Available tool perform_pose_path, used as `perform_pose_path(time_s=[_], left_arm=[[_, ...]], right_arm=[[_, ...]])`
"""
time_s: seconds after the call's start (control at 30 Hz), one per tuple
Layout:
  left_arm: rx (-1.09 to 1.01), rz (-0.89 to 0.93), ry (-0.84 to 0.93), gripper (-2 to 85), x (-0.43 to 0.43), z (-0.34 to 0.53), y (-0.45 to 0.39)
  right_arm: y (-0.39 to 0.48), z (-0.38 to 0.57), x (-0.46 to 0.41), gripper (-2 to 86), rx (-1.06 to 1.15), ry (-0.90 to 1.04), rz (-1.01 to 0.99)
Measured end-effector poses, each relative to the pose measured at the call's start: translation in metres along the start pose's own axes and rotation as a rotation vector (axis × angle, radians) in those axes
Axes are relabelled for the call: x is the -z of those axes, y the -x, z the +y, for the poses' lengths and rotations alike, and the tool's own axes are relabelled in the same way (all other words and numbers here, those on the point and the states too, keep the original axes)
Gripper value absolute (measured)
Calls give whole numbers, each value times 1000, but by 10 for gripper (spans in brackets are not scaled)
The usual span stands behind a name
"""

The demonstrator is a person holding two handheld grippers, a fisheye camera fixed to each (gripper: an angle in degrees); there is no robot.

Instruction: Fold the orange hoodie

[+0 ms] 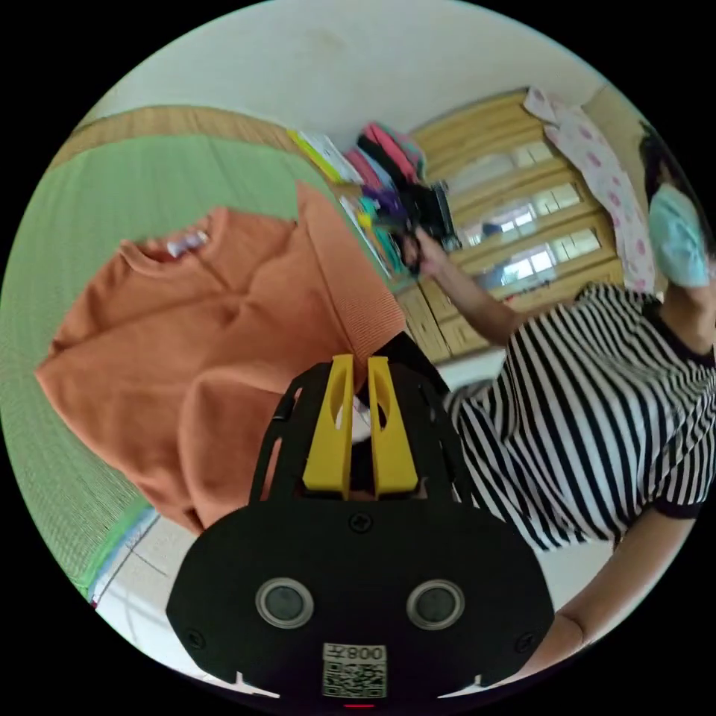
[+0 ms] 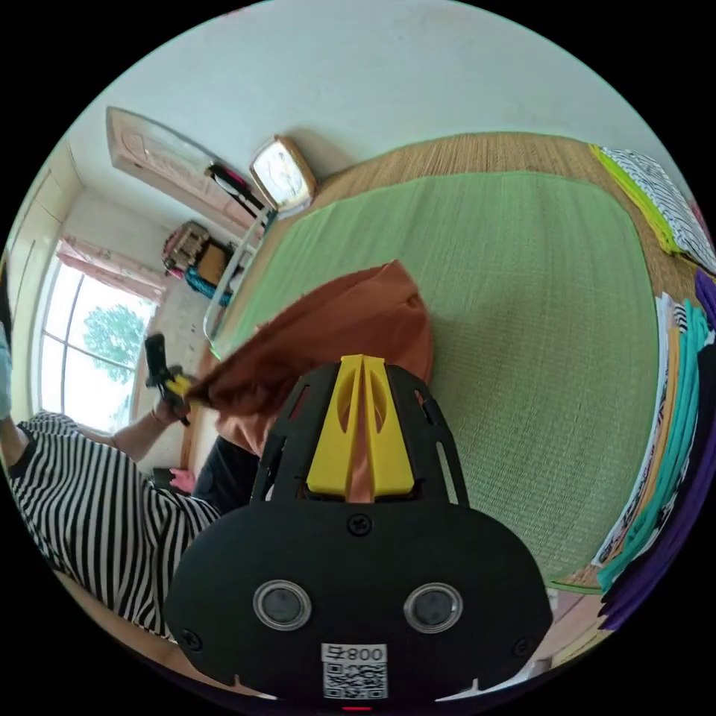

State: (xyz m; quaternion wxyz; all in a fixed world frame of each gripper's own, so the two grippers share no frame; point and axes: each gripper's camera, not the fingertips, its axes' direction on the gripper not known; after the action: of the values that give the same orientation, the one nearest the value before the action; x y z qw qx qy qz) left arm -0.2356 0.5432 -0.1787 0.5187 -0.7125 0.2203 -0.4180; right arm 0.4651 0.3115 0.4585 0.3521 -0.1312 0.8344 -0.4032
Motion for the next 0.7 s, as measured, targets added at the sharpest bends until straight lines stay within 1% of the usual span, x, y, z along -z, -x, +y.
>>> perform_pose_path(time_s=[0.07, 0.13, 0.2, 0.3, 0.33, 0.37, 0.4, 0.47, 0.5, 0.57, 0.63, 0.7], left_arm=[[4, 55, 213, 37, -29, 29, -30], [60, 107, 290, 41, -38, 51, -37], [120, 103, 284, 46, -32, 67, -39], [171, 75, 88, 55, 12, 71, -36], [189, 51, -23, 61, 35, 69, -30], [209, 10, -127, 66, 58, 66, -22], [218, -20, -173, 69, 68, 64, -17], [345, -173, -302, 90, 99, 59, 15], [374, -200, -322, 94, 104, 58, 24], [530, -317, -366, 115, 117, 60, 58], [631, -312, -370, 124, 115, 65, 80], [682, -293, -369, 126, 107, 67, 95]], right_arm=[[-20, 6, 30, 6, -20, -104, -63], [-37, 6, 41, 10, -24, -157, -99], [-54, 1, 40, 19, -43, -165, -121], [-82, -12, 16, 45, -95, -97, -114], [-91, -17, -1, 57, -110, -45, -115], [-99, -22, -19, 62, -128, 14, -87], [-103, -23, -28, 65, -138, 41, -68], [-117, -25, -60, 79, -172, 126, -18], [-120, -25, -66, 81, -179, 141, -5], [-128, -19, -84, 90, -194, 188, 34], [-133, -12, -92, 92, -201, 211, 97], [-140, -4, -90, 92, -218, 180, 103]])
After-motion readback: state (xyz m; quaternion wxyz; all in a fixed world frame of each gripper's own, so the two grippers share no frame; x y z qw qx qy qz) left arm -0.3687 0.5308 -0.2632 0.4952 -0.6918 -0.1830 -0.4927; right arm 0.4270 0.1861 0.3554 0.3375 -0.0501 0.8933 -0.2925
